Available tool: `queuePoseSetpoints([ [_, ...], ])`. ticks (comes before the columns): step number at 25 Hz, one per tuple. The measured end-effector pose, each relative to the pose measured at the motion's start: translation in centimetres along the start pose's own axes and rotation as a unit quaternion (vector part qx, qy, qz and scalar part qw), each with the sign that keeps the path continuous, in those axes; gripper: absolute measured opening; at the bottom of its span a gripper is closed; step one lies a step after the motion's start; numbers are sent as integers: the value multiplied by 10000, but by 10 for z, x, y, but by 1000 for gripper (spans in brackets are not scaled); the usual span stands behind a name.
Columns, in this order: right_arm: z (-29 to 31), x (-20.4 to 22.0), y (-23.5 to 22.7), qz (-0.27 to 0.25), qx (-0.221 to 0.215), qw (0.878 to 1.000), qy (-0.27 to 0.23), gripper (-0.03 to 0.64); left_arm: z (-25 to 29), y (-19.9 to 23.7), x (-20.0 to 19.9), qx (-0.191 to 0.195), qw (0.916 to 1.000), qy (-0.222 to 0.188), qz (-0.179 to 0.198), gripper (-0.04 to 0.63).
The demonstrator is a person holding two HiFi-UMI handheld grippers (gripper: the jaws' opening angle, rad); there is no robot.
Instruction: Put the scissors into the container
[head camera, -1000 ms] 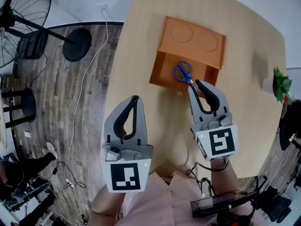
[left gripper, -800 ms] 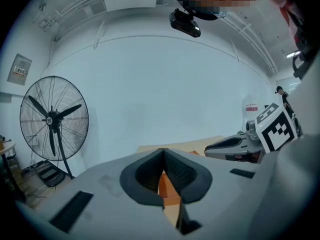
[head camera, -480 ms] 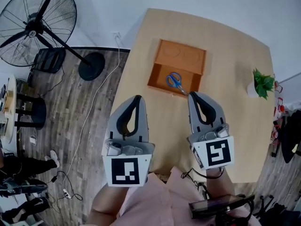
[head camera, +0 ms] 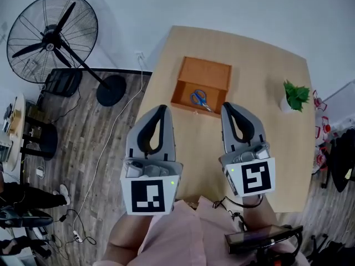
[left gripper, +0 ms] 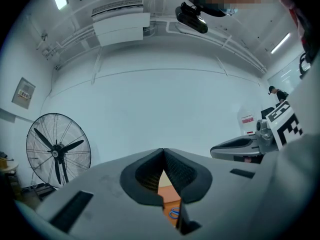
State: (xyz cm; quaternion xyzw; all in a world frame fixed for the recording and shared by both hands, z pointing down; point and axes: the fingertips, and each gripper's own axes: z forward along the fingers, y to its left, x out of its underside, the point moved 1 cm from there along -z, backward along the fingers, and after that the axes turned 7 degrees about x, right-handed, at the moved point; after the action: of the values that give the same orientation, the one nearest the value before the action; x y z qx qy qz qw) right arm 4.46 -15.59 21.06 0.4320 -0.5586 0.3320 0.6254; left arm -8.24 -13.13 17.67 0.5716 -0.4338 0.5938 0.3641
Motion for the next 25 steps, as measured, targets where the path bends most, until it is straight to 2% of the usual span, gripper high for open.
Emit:
queuePoseSetpoints([
  [13, -6, -12, -9, -39, 99, 9997, -211, 0, 3, -8, -11, 71, 9999, -142, 54, 5],
  [25, -6, -8, -9, 15, 65, 9999, -132, 0, 3, -9, -12, 83, 9998, -146, 61, 5],
])
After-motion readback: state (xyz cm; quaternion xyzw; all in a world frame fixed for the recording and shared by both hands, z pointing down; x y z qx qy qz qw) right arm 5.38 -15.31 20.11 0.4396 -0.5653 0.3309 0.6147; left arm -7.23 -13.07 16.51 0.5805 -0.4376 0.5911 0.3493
